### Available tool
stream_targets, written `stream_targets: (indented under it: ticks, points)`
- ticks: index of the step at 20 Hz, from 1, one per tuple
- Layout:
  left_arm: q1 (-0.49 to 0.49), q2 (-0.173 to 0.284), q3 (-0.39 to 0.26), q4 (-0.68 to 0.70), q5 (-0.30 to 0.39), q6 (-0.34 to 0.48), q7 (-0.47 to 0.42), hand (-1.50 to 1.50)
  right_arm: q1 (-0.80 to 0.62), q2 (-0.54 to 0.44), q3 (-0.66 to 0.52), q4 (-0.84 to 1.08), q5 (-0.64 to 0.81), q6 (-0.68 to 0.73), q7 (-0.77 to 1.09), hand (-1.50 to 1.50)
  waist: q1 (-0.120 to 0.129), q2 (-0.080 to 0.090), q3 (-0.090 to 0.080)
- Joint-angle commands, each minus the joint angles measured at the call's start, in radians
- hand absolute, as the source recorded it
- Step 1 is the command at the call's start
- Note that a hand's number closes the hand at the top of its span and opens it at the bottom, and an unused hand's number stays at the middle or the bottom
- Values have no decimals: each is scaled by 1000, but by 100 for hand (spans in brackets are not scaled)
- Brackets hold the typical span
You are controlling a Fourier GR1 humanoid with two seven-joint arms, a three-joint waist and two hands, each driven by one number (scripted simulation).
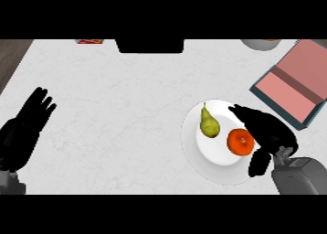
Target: Pick the squash from the plate and place it in the cardboard box
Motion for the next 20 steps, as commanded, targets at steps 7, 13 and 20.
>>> stream_targets:
  ticks: [7,13,20]
  points:
    - [21,-5,44,-2,1,-57,-3,0,-4,62,13,93,102,-7,-38,-150,1,0,0]
    - [-17,-34,40,4,-18,-35,8,0,56,48,-5,99,136,-19,-83,-150,-2,0,0]
    - [-12,-44,34,-63,-48,-10,79,0,20,87,-31,176,179,-51,-106,-150,0,0,0]
